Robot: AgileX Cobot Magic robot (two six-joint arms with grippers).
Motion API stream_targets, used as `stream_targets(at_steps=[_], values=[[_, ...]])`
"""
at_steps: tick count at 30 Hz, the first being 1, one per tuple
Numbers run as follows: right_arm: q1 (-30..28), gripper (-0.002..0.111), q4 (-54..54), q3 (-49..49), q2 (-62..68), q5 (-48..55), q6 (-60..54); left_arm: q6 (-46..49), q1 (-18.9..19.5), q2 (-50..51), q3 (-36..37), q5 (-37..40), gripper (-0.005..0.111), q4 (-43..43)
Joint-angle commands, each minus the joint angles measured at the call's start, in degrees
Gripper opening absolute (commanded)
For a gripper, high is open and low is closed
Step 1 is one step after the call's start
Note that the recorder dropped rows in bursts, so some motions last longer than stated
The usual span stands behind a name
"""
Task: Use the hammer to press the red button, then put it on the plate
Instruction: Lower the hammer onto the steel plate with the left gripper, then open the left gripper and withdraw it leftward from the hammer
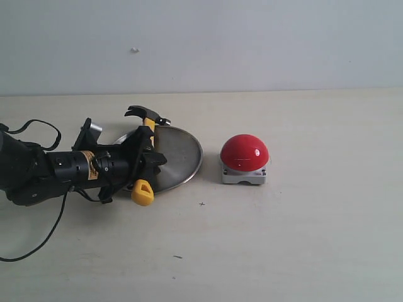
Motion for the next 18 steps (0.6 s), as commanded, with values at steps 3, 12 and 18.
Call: stream_targets(at_steps=[3, 12, 18], values=[[0.1, 0.000, -0.2, 0.2, -0.2, -0.1, -0.1, 1.2, -0.4, -0.5, -0.7, -3.0, 0.021, 0.7], [0.1, 0.000, -0.2, 0.2, -0.2, -0.1, -0.1, 0.0, -0.3, -0.5, -0.7, -6.1, 0.050, 1.9], [0.1, 0.000, -0.2, 0.2, -0.2, -0.1, -0.1, -0.9, -0.3, -0.5, -0.7, -6.1, 0.048, 3.3]])
